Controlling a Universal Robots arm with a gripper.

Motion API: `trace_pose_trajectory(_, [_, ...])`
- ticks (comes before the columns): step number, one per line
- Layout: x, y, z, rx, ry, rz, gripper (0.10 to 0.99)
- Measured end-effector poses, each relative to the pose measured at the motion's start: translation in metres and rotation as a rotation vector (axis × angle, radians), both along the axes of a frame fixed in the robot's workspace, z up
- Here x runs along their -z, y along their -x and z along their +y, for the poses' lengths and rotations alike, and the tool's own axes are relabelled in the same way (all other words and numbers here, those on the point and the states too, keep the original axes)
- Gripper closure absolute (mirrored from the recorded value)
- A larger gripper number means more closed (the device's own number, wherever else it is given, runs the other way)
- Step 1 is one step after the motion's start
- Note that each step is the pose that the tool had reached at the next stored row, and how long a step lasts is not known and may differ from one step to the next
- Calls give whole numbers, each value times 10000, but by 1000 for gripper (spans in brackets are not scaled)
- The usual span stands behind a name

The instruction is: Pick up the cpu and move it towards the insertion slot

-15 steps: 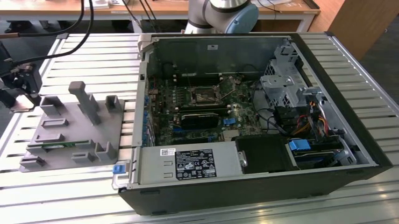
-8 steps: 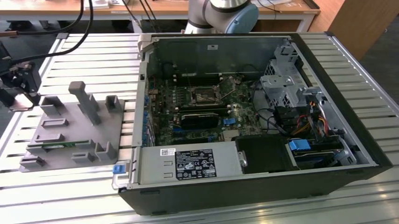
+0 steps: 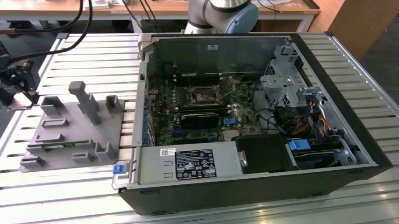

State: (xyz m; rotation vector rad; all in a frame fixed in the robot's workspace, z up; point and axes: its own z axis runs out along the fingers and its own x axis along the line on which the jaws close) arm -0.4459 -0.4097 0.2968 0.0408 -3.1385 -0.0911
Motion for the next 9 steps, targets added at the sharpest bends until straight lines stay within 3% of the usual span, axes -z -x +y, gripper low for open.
trace_pose_trajectory(9, [-79, 0, 0, 0, -1, -1, 545])
